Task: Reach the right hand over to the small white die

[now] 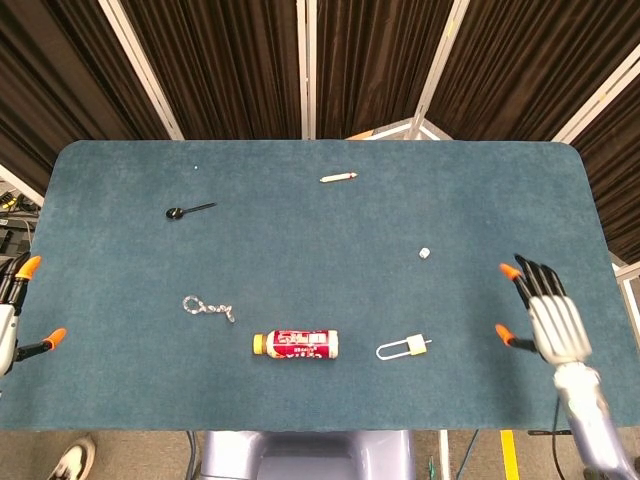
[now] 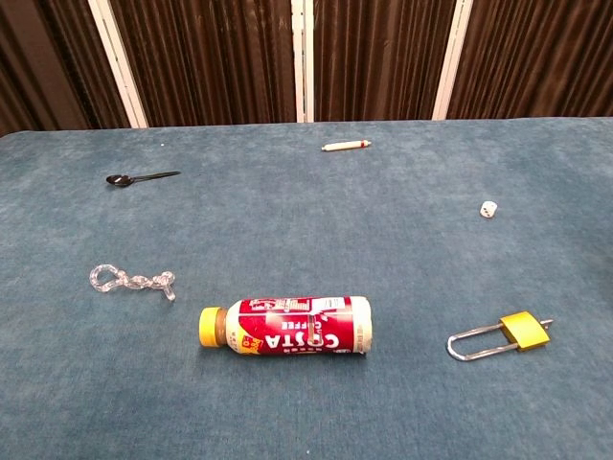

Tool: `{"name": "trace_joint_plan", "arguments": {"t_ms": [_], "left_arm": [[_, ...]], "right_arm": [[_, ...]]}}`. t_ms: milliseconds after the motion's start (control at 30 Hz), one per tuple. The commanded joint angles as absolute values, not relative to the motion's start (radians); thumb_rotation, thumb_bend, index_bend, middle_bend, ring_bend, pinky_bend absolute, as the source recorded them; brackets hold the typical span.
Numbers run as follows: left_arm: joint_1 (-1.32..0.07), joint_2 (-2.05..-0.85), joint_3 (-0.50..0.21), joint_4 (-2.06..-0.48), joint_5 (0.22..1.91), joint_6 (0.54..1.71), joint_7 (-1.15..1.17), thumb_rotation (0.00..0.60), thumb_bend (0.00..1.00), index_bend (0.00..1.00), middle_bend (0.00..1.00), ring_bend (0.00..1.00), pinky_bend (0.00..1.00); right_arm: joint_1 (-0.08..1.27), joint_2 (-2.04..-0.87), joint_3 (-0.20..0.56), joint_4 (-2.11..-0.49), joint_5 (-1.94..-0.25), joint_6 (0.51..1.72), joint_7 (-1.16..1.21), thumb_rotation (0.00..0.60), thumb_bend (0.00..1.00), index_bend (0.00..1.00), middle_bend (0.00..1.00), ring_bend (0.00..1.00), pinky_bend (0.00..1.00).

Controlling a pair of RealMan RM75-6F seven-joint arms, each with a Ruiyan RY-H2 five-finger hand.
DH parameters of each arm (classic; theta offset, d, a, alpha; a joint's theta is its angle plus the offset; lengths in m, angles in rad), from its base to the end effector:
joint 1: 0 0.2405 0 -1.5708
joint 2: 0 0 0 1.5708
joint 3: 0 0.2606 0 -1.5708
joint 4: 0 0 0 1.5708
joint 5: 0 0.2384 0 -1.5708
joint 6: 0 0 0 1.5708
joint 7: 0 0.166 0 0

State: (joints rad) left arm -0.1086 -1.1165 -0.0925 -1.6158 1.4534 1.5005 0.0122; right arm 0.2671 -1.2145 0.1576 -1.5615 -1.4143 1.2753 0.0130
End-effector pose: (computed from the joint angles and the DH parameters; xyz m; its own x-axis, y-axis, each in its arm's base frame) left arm -0.3221 0.2231 0.1478 0.3969 -0.0646 0.9156 0.9178 0.0134 -0.3969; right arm -0.2945 -0.2878 0.0989 0.3233 -0.0482 0.9451 -0.9433 -0.0953 0.3178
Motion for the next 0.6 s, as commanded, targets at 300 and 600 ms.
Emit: {"name": "trace_joint_plan", "arguments": {"t_ms": [300, 600], "left_arm": [[-0.131, -1.138, -0.115, -1.581, 1.404, 1.462, 0.034, 0.6, 0.12, 0.0, 0.0, 0.0, 0.0], [-0.141, -1.135, -0.12, -1.575, 1.393, 1.443, 0.012, 0.6, 0.12, 0.0, 0.0, 0.0, 0.0]], "right_arm": [[0.546, -1.389, 0.329, -1.469, -1.083, 0.979, -0.184, 0.6, 0.2, 0.35, 0.08, 0.0, 0.0], [0.686, -1.563, 0.35, -1.219, -0.912, 0.86, -0.251, 0.6, 0.2, 0.33, 0.09, 0.0, 0.0]]}}
